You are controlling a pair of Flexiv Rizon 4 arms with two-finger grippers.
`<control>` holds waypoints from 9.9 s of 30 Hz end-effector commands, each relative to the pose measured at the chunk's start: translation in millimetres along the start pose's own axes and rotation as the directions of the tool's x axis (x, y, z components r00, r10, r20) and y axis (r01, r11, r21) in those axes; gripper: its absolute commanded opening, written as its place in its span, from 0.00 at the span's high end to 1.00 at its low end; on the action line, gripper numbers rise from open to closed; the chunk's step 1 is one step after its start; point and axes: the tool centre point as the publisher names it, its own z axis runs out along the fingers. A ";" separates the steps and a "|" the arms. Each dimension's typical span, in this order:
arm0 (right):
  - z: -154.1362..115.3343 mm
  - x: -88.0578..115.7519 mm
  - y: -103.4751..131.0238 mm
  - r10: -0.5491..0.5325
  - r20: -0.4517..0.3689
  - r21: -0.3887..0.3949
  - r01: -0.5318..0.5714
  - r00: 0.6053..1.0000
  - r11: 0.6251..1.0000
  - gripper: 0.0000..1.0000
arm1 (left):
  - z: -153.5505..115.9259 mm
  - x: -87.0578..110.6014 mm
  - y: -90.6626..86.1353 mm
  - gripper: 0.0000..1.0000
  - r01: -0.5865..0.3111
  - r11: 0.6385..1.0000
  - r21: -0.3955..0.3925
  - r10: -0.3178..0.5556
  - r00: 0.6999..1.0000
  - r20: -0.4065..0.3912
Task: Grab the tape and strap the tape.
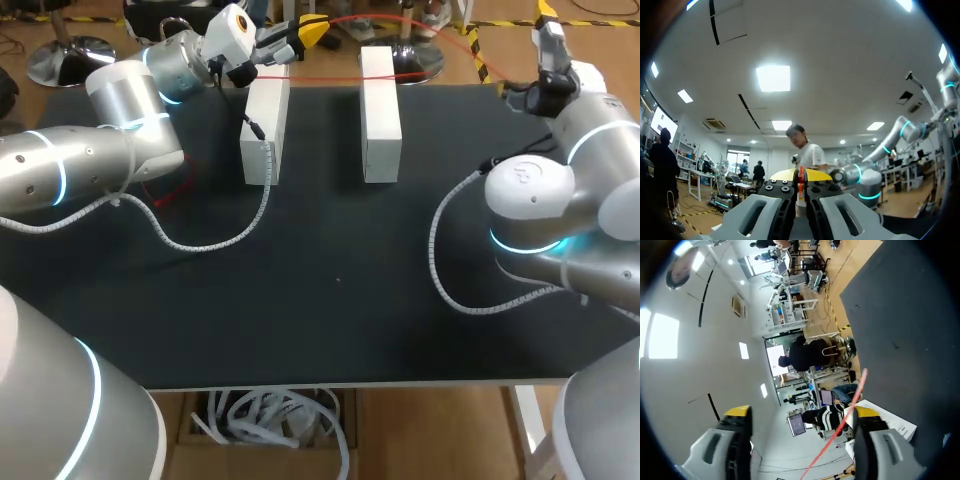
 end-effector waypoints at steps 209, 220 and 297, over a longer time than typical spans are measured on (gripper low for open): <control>1.8 28.6 47.8 -0.697 0.061 0.150 0.684 0.714 0.714 1.00 | 85.7 0.9 52.0 1.00 0.069 -0.204 -0.977 -0.107 0.990 0.092; -0.3 47.9 57.2 -0.998 0.007 0.366 0.929 0.063 0.061 1.00 | 85.7 0.9 52.0 1.00 0.069 -0.204 -0.977 -0.107 0.990 0.092; -7.8 24.1 -7.7 -0.182 -0.533 0.145 0.123 -0.826 -0.982 1.00 | 85.7 0.9 52.0 1.00 0.069 -0.204 -0.977 -0.107 0.990 0.092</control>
